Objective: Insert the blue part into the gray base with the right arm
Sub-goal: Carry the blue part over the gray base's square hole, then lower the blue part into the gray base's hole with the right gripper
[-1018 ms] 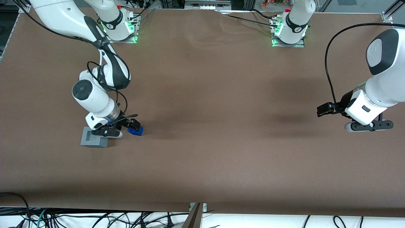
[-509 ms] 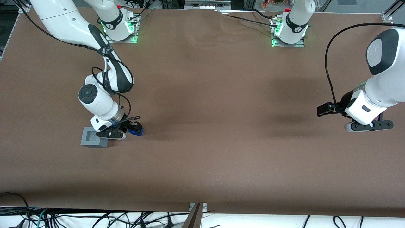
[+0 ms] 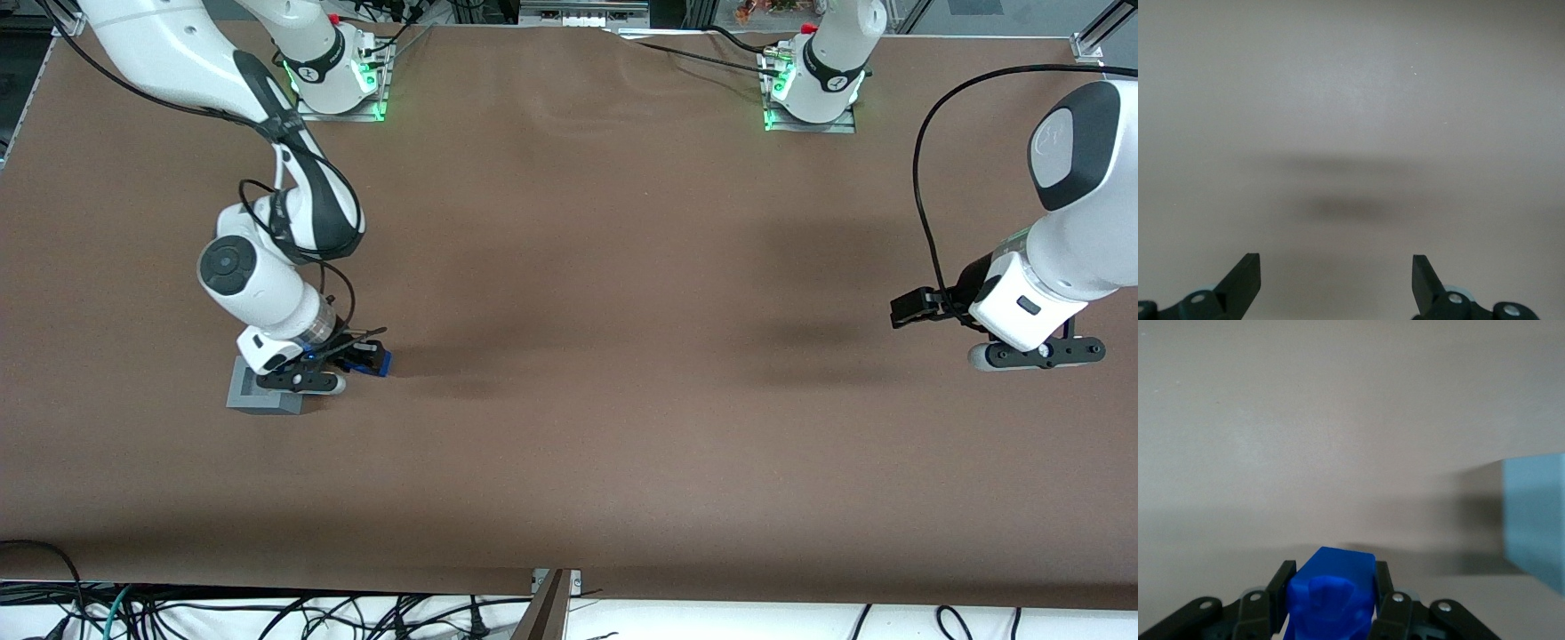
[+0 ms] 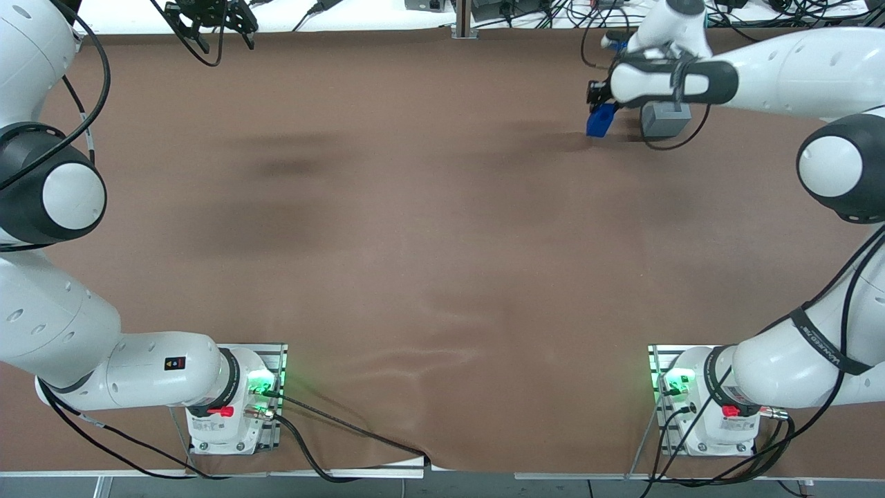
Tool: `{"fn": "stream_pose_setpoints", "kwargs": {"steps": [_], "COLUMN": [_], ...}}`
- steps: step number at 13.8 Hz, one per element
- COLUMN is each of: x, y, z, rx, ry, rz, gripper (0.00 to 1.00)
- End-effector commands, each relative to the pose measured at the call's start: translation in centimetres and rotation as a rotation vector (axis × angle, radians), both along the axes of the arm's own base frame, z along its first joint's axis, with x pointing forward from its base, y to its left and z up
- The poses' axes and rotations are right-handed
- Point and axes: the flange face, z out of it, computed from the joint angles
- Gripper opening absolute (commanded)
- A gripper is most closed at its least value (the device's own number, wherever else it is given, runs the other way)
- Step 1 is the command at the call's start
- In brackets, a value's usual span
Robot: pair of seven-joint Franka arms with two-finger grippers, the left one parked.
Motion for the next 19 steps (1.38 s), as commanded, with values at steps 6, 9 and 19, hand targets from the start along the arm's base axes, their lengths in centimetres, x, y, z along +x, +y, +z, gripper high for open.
{"fn": "stream_pose_setpoints", "kwargs": {"steps": [6, 9, 19], "x": [2.4, 3.3, 5.0], "y": [-14.4, -15.4, -17.6], "z": [4.0, 4.8, 2.3], "rx": [-0.012, -0.02, -0.036], "ry": [0.016, 0.011, -0.004], "rz": [0.234, 0.23, 0.241], "gripper": [0.14, 0.14, 0.14]}}
